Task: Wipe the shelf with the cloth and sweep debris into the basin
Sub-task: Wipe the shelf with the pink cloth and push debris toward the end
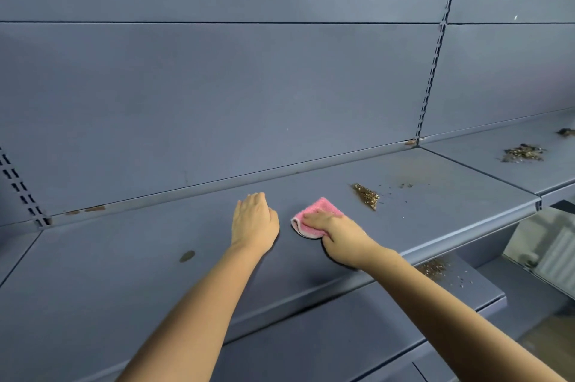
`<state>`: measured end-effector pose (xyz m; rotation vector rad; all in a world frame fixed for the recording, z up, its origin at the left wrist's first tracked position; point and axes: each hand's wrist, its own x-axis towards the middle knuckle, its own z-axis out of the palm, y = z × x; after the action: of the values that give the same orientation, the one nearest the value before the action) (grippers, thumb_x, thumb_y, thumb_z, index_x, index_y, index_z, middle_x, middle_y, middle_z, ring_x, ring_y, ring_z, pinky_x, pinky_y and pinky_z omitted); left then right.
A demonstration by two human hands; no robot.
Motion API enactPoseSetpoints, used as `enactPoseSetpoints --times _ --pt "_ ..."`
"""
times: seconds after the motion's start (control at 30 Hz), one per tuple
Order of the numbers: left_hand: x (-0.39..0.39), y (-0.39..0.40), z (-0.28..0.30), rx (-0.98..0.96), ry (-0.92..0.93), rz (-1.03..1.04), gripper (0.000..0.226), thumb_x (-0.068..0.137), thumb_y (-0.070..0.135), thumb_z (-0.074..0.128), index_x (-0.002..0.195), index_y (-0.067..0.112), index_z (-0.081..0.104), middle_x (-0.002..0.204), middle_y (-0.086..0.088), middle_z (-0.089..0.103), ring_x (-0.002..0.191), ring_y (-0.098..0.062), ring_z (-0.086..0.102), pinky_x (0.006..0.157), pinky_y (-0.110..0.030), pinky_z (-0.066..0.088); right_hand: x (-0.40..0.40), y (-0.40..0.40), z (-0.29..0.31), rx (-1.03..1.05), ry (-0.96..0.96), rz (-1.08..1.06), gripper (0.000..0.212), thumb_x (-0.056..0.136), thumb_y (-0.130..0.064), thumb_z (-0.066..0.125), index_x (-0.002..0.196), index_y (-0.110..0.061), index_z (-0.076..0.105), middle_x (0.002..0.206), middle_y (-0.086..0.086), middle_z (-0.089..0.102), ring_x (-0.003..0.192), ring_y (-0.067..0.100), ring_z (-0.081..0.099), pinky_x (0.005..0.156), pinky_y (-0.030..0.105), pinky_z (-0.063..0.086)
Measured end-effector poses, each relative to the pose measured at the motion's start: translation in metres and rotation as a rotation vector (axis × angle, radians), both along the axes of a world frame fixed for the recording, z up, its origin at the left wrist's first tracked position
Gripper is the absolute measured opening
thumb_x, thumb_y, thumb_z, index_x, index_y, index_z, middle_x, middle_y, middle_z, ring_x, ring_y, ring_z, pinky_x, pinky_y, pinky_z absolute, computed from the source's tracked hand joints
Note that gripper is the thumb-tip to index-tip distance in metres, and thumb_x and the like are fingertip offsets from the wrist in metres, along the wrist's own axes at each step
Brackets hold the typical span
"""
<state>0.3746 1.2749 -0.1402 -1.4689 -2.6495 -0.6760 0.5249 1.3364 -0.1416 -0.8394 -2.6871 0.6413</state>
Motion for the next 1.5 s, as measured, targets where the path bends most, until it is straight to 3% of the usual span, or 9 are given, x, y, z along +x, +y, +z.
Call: enactPoseSetpoints --times 0.1,0.13,0.17,0.37,0.77,0.93,1.33,1.4,1.5 --pt "0.005 0.008 -0.008 -0.023 0.01 -0.015 0.035 0.096 0.008 0.032 0.127 0.0 0.046 0.133 -0.014 0.051 0.123 -0.027 0.045 0.11 -0.031 0.024 0.01 0.017 -0.006 0.018 0.026 -0.052 0.037 0.064 0.009 0.026 0.073 -0.014 0.054 0.097 0.016 0.058 0.098 0.035 0.053 0.079 0.044 0.047" --pt "0.005 0.009 -0.01 -0.028 0.019 -0.017 0.034 0.096 0.009 0.032 0.127 0.0 0.046 0.132 -0.013 0.051 0.123 -0.027 0.046 0.11 -0.031 0.024 0.016 0.027 -0.008 0.019 0.032 -0.086 0.036 0.062 0.004 0.025 0.076 -0.012 0.054 0.1 0.015 0.059 0.099 0.034 0.053 0.076 0.029 0.019" --pt "0.005 0.009 -0.012 -0.029 0.022 -0.017 0.034 0.096 0.009 0.032 0.126 0.0 0.046 0.132 -0.013 0.052 0.122 -0.027 0.046 0.11 -0.031 0.024 0.023 0.037 -0.009 0.018 0.051 -0.122 0.042 0.063 -0.001 0.025 0.085 -0.013 0.059 0.105 0.011 0.061 0.104 0.031 0.053 0.1 0.057 0.036" --pt "0.005 0.009 -0.013 -0.033 0.023 0.0 0.035 0.097 0.009 0.031 0.127 0.001 0.046 0.131 -0.012 0.052 0.122 -0.028 0.045 0.111 -0.031 0.023 0.048 0.075 -0.003 -0.012 0.039 -0.315 0.055 0.086 0.005 0.034 0.127 -0.023 0.058 0.139 0.002 0.051 0.13 0.027 0.044 0.093 0.017 0.03" --pt "0.006 0.008 -0.01 -0.061 0.021 -0.007 0.028 0.096 0.011 0.031 0.117 0.003 0.048 0.124 -0.01 0.054 0.12 -0.026 0.045 0.117 -0.032 0.021 0.022 0.072 0.016 0.084 0.124 -0.281 0.057 0.078 0.006 0.036 0.126 -0.016 0.059 0.138 0.008 0.054 0.131 0.027 0.047 0.109 0.028 0.035" --pt "0.006 0.008 -0.011 -0.051 0.025 -0.022 0.032 0.096 0.01 0.031 0.123 0.002 0.046 0.129 -0.011 0.052 0.123 -0.026 0.043 0.117 -0.032 0.019 -0.033 0.037 -0.005 0.043 -0.081 -0.064 0.045 0.053 0.001 0.015 0.068 -0.018 0.053 0.08 0.009 0.048 0.076 0.033 0.04 0.055 0.026 0.035" --pt "0.006 0.009 -0.012 -0.052 0.02 -0.017 0.029 0.096 0.011 0.03 0.119 0.005 0.047 0.125 -0.008 0.053 0.121 -0.024 0.044 0.117 -0.031 0.018 0.014 0.121 -0.01 0.123 0.171 -0.207 0.022 0.057 0.007 0.026 0.06 -0.014 0.028 0.065 -0.002 0.031 0.068 0.02 0.024 0.066 0.025 0.026" --pt "0.006 0.009 -0.011 -0.052 0.019 -0.014 0.026 0.096 0.011 0.031 0.115 0.005 0.048 0.121 -0.008 0.054 0.117 -0.025 0.046 0.114 -0.031 0.022 0.014 0.12 -0.002 0.016 0.199 -0.278 0.038 0.074 0.01 0.033 0.059 -0.019 0.052 0.076 -0.004 0.056 0.102 0.007 0.021 0.074 0.021 0.038" --pt "0.006 0.009 -0.011 -0.052 0.024 -0.013 0.025 0.095 0.011 0.032 0.112 0.004 0.049 0.12 -0.009 0.055 0.116 -0.025 0.047 0.113 -0.031 0.023 -0.006 0.093 0.014 0.005 0.144 -0.308 0.046 0.088 0.003 0.038 0.121 -0.017 0.063 0.138 0.001 0.054 0.134 0.019 0.043 0.101 0.023 0.036"
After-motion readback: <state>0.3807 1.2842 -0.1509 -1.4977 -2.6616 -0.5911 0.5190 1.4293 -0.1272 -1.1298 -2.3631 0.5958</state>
